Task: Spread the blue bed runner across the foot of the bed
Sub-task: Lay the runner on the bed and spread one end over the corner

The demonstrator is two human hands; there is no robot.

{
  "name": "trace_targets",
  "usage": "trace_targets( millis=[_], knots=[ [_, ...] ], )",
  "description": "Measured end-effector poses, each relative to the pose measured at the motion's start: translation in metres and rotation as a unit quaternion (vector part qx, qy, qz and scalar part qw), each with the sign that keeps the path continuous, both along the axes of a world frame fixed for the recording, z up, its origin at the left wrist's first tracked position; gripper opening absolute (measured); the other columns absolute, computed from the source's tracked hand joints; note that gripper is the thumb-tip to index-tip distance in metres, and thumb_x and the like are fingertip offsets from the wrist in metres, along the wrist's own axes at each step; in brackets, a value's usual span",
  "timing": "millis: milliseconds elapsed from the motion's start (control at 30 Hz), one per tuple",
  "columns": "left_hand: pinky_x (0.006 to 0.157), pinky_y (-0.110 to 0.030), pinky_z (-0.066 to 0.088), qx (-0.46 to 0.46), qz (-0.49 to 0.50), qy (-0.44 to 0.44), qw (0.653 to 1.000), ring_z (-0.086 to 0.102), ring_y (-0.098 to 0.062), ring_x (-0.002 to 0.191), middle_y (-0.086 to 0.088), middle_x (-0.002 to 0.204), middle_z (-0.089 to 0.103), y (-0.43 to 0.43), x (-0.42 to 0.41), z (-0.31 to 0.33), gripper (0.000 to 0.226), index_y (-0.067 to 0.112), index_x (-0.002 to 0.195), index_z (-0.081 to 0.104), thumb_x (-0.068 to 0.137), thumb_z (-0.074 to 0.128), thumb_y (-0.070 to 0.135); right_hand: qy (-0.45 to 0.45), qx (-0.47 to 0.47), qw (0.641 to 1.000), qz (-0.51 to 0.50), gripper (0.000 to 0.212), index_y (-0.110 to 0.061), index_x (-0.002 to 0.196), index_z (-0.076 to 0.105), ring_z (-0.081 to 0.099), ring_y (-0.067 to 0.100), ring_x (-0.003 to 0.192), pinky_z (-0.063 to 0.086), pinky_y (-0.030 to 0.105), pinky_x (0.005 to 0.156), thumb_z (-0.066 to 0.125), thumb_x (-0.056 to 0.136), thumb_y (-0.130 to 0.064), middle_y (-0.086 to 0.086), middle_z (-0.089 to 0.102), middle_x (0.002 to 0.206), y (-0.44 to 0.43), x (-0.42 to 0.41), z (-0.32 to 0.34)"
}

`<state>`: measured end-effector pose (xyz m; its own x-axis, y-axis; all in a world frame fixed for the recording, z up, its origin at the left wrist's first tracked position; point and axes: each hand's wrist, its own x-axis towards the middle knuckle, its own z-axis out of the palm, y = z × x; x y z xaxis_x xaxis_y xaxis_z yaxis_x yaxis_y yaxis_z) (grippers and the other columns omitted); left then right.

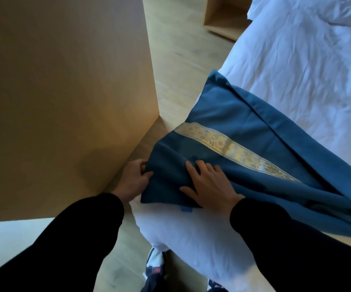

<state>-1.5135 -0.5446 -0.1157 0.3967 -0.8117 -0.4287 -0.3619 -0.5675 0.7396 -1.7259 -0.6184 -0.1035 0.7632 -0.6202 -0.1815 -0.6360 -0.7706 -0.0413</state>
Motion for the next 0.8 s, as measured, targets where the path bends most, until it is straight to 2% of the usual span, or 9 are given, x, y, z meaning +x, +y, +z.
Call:
trace_targets(
  millis=[133,233,300,400,467,500,567,667,800],
  knots=[
    [0.069,-0.024,0.046,0.008,0.043,-0.016,0.999,0.058,-0.014,0.08,-0.001,0.086,0.06,0.002,0.008,0.008,0.018,0.0,0.103,0.061,0.085,0.061,0.002,0.003,0.007,1.0,-0.001,0.069,-0.011,0.138,0.04,0.059,0.034,0.086,0.045,0.038,0.067,0.054,0.086,-0.053,0.017,0.056,0.11,0.008,0.002,0.001],
    [0.078,-0.03,0.045,0.024,0.079,-0.061,0.995,0.057,-0.02,0.088,-0.007,0.092,0.061,0.005,0.029,0.008,0.016,0.001,0.1,0.062,0.084,0.063,0.004,0.016,0.032,0.999,0.012,0.064,-0.014,0.145,0.028,0.059,0.033,0.095,0.043,0.038,0.073,0.049,0.093,-0.045,0.015,0.053,0.116,0.009,0.001,-0.001],
    [0.078,-0.033,0.043,0.032,0.094,-0.086,0.991,0.056,-0.025,0.088,-0.012,0.089,0.059,0.004,0.044,0.007,0.006,0.005,0.09,0.059,0.084,0.061,0.003,0.023,0.026,0.999,0.017,0.062,-0.012,0.142,0.035,0.06,0.032,0.089,0.044,0.038,0.07,0.054,0.091,-0.042,0.014,0.057,0.109,0.009,-0.001,-0.001],
    [0.076,-0.033,0.036,0.057,0.12,-0.127,0.983,0.051,-0.031,0.093,-0.017,0.094,0.051,0.002,0.056,0.003,0.007,0.004,0.092,0.05,0.087,0.053,0.0,0.024,0.003,1.0,0.014,0.049,-0.011,0.115,0.061,0.061,0.028,0.064,0.043,0.034,0.053,0.073,0.077,-0.038,0.01,0.062,0.084,0.011,-0.01,-0.01],
    [0.082,-0.037,0.037,0.076,0.12,-0.141,0.98,0.049,-0.033,0.101,-0.019,0.106,0.053,0.002,0.055,-0.001,0.016,0.002,0.105,0.05,0.089,0.049,-0.001,0.003,-0.003,1.0,0.009,0.033,-0.013,0.091,0.064,0.057,0.026,0.056,0.04,0.031,0.045,0.079,0.071,-0.034,0.008,0.059,0.073,0.014,-0.019,-0.017],
    [0.087,-0.039,0.038,0.081,0.108,-0.135,0.982,0.049,-0.034,0.106,-0.02,0.114,0.053,0.004,0.053,-0.003,0.024,0.001,0.114,0.049,0.09,0.047,0.0,-0.007,0.001,1.0,0.009,0.029,-0.013,0.086,0.063,0.056,0.026,0.055,0.04,0.031,0.043,0.079,0.072,-0.033,0.007,0.057,0.072,0.015,-0.023,-0.02],
    [0.091,-0.041,0.039,0.098,0.047,-0.168,0.98,0.049,-0.037,0.112,-0.019,0.124,0.054,0.008,0.047,-0.006,0.034,0.004,0.126,0.046,0.093,0.047,0.008,-0.015,0.023,1.0,-0.008,0.023,-0.013,0.089,0.062,0.058,0.026,0.059,0.04,0.032,0.044,0.067,0.083,-0.035,0.007,0.057,0.076,0.016,-0.026,-0.023],
    [0.094,-0.042,0.04,0.078,-0.045,-0.24,0.967,0.049,-0.036,0.114,-0.018,0.129,0.051,0.011,0.033,-0.008,0.041,0.005,0.131,0.044,0.094,0.048,0.021,-0.03,0.025,0.998,-0.044,0.041,-0.017,0.089,0.064,0.06,0.023,0.062,0.036,0.028,0.046,0.036,0.09,-0.048,0.003,0.06,0.077,0.017,-0.022,-0.02],
    [0.105,-0.043,0.035,0.007,-0.128,-0.213,0.969,0.043,-0.031,0.125,-0.018,0.139,0.045,0.003,-0.004,-0.007,0.045,0.011,0.135,0.044,0.093,0.048,0.028,-0.109,0.014,0.992,-0.059,0.044,-0.013,0.092,0.063,0.058,0.024,0.065,0.042,0.032,0.051,0.031,0.09,-0.044,0.005,0.06,0.079,0.006,-0.015,-0.013]
  ],
)
